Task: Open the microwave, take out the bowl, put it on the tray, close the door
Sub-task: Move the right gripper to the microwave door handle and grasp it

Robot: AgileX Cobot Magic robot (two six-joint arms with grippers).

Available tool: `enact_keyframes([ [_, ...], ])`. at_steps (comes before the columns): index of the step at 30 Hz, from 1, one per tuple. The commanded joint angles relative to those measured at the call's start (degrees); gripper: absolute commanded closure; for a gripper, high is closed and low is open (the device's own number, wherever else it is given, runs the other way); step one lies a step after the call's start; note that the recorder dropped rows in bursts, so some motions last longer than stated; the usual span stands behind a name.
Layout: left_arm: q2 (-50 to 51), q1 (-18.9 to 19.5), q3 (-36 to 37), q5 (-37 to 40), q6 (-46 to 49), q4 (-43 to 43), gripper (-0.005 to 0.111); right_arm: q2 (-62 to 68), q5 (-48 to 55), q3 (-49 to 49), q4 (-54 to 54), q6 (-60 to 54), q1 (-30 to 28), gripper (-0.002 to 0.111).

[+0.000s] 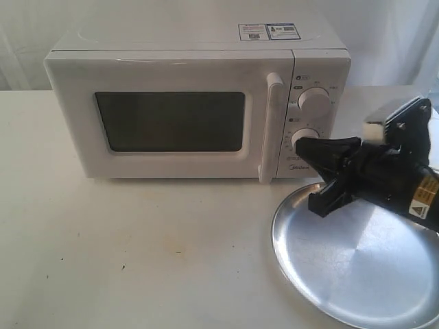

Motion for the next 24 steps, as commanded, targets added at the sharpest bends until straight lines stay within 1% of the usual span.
enact_keyframes([
  [1, -0.1, 0.0, 0.2, 0.0, -0.3, -0.2, 0.107, 10.4, -8.0, -2.9, 0.8, -12.3, 0.0, 0.108],
  [3, -0.1, 0.0, 0.2, 0.0, -0.3, -0.2, 0.107, 14.6, -10.3, -4.8, 1.1, -16.1, 0.0, 0.107],
  [4, -0.1, 0.0, 0.2, 0.0, -0.3, -0.2, 0.107, 15.7, -11.3, -5.4, 1.1, -16.8, 0.0, 0.105],
  [6, -0.1, 0.0, 0.2, 0.0, -0.3, -0.2, 0.107, 17.8, -12.1, -7.1, 0.9, -19.2, 0.0, 0.092],
  [7, -0.1, 0.0, 0.2, 0.0, -0.3, -0.2, 0.107, 18.6, -11.5, -8.2, 1.2, -19.5, 0.0, 0.079],
  [8, -0.1, 0.0, 0.2, 0.0, -0.3, -0.2, 0.107, 18.9, -10.9, -8.8, 1.3, -19.5, 0.0, 0.072],
  [9, -0.1, 0.0, 0.2, 0.0, -0.3, -0.2, 0.107, 19.1, -9.6, -9.7, 1.4, -19.4, 0.0, 0.062],
  [10, -0.1, 0.0, 0.2, 0.0, -0.3, -0.2, 0.107, 19.1, -9.6, -10.3, 1.9, -19.4, 0.0, 0.060],
  [13, -0.1, 0.0, 0.2, 0.0, -0.3, -0.2, 0.107, 19.1, -8.1, -13.0, 2.3, -16.6, 0.0, 0.064],
  [14, -0.1, 0.0, 0.2, 0.0, -0.3, -0.2, 0.107, 19.1, -5.7, -14.6, 1.6, -14.8, 0.0, 0.066],
  [16, -0.1, 0.0, 0.2, 0.0, -0.3, -0.2, 0.107, 19.2, -0.1, -17.3, -3.2, -10.5, 0.1, 0.066],
  [21, -0.1, 0.0, 0.2, 0.0, -0.3, -0.2, 0.107, 19.7, -0.8, -19.8, -11.1, -5.5, 0.1, 0.066],
  [24, -0.1, 0.0, 0.2, 0.0, -0.3, -0.2, 0.107, 20.9, -0.1, -21.2, -14.0, -2.7, 0.2, 0.067],
])
